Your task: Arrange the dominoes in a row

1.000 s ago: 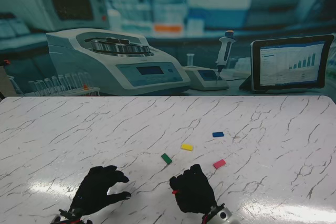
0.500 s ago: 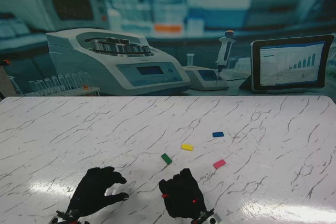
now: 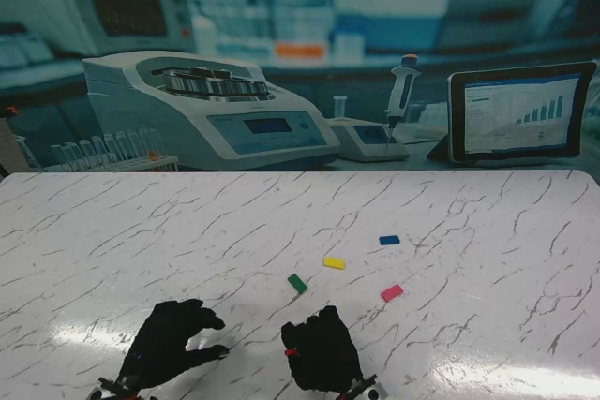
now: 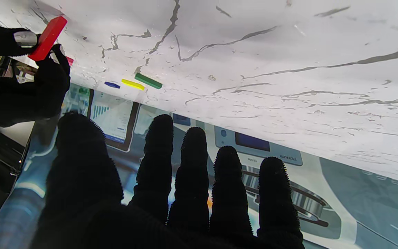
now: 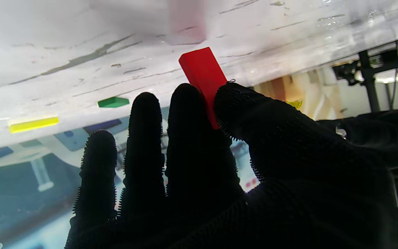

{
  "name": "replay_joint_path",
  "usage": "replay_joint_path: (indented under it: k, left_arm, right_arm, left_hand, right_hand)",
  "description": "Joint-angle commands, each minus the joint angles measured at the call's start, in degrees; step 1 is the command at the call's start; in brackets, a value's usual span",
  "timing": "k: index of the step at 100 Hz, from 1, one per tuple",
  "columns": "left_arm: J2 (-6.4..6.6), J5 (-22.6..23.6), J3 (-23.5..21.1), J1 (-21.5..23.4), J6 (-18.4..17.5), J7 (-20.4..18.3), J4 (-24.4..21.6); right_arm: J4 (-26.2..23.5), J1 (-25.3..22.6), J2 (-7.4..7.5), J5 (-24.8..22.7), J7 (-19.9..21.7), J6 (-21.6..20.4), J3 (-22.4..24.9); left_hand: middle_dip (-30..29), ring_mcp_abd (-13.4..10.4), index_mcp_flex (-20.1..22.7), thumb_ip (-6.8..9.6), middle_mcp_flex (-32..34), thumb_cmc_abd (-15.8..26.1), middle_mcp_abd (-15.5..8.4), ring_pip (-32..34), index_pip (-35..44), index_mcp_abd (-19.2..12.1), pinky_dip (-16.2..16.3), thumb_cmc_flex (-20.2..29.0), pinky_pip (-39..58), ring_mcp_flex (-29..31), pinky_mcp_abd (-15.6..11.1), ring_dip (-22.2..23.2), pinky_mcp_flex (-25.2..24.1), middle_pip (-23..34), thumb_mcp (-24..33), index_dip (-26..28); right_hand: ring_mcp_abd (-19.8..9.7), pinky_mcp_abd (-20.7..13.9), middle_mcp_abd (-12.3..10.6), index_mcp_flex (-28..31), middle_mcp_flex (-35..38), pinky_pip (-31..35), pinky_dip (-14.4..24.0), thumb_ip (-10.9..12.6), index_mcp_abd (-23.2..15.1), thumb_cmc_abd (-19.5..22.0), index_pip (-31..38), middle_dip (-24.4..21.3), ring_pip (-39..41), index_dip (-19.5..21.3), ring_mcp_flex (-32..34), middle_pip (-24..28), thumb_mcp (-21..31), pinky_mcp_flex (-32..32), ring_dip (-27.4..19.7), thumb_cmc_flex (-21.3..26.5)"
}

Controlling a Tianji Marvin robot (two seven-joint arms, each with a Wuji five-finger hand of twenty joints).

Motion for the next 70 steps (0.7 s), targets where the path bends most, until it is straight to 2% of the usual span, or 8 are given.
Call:
replay_joint_path:
  k: [1, 34, 70]
  left_arm:
    - [-0.36, -0.4, 0.1, 0.5, -1.0, -0.7, 0.0]
    - [-0.36, -0.7, 0.1, 0.2, -1.1, -0.9, 0.4]
    - [-0.39, -0.9, 0.2, 0.1, -1.2, -0.8, 0.7]
  right_arm:
    - [0.8, -0.3, -0.8, 0.7, -0.8, 0.1, -0.4]
    - [2.2, 0.0, -1.71, 2.3, -3.3, -0.1, -1.2]
    - [0.9, -0.9, -1.45, 2.7, -0.9, 0.8, -0.5]
  left_hand:
    - [0.8, -0.8, 0.0, -0.23, 0.6, 0.8, -0.8, 0.0, 0.5, -0.6, 0.8, 0.5, 1.3, 0.5, 1.1, 0.7, -0.3, 0.6, 0.6, 0.7]
    - [0.8, -0.8, 0.0, -0.22, 0.6, 0.9, -0.7, 0.0, 0.5, -0.6, 0.8, 0.5, 1.3, 0.5, 1.2, 0.7, -0.3, 0.6, 0.6, 0.7]
    - [0.8, -0.8, 0.2, -0.21, 0.7, 1.0, -0.8, 0.0, 0.7, -0.9, 0.8, 0.5, 1.3, 0.5, 1.3, 0.7, -0.3, 0.6, 0.6, 0.8]
  right_hand:
    - [-0.7, -0.7, -0.6, -1.6, 0.6, 1.5, -0.6, -1.7, 1.3, 1.3, 2.3, -0.2, -0.6, -0.7, -0.6, -0.3, 0.0, -1.1, -0.3, 1.9]
    - [-0.5, -0.7, -0.2, -1.7, 0.5, 1.5, -0.7, -2.5, 1.6, 1.6, 2.0, -0.4, -0.5, -1.0, -0.9, -0.6, -0.5, -1.4, -0.3, 2.5]
    - [-0.2, -0.7, 0.2, -1.9, -0.1, 1.3, -0.9, -2.4, 2.4, 2.1, 1.4, -0.4, -0.5, -1.2, -1.7, -0.9, -1.4, -2.0, -0.3, 2.3]
